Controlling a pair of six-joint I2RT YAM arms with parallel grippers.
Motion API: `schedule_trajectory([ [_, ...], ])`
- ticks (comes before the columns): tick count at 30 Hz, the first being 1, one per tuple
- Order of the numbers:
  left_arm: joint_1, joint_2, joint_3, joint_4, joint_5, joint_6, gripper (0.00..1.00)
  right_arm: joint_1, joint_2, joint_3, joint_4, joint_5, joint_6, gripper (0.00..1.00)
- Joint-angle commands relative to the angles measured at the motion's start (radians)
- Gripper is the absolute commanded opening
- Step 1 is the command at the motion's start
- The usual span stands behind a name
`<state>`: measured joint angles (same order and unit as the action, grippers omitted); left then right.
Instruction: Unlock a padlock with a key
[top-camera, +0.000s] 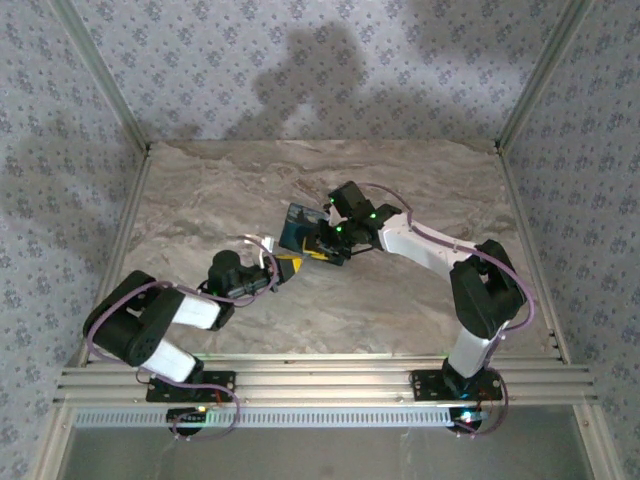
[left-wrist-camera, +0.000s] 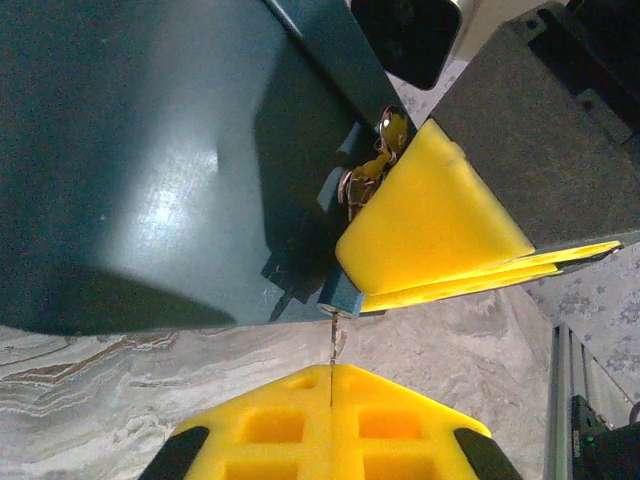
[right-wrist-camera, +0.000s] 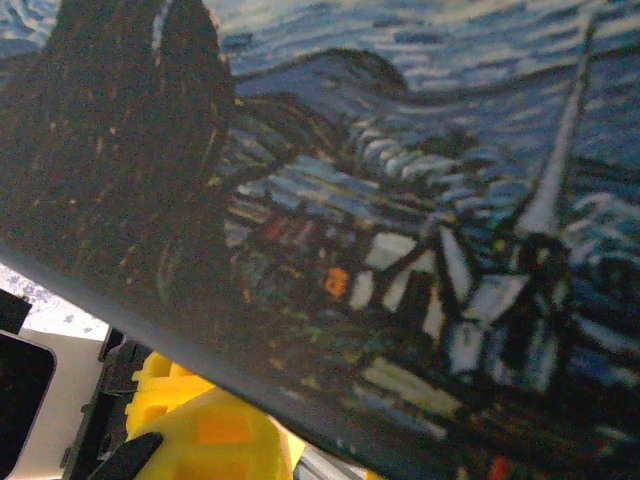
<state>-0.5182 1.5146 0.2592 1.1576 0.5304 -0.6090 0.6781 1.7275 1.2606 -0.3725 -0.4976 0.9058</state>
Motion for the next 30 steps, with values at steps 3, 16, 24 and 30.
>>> schedule_trajectory([
  [3,-0.003,0.020,0.016,0.116,-0.015,-0.019,0.00,0.017,-0.046,0.006,0.030,-0.056,0.008,0.00],
  [16,-0.008,0.055,-0.006,0.251,-0.043,0.000,0.00,0.005,-0.048,0.026,0.012,-0.150,0.030,0.00],
  [24,-0.036,0.059,0.024,0.251,-0.038,0.014,0.00,-0.001,-0.037,0.065,-0.046,-0.200,0.045,0.00],
  [30,-0.042,0.086,0.031,0.251,-0.045,0.011,0.00,0.005,-0.037,0.091,-0.074,-0.193,0.060,0.00],
])
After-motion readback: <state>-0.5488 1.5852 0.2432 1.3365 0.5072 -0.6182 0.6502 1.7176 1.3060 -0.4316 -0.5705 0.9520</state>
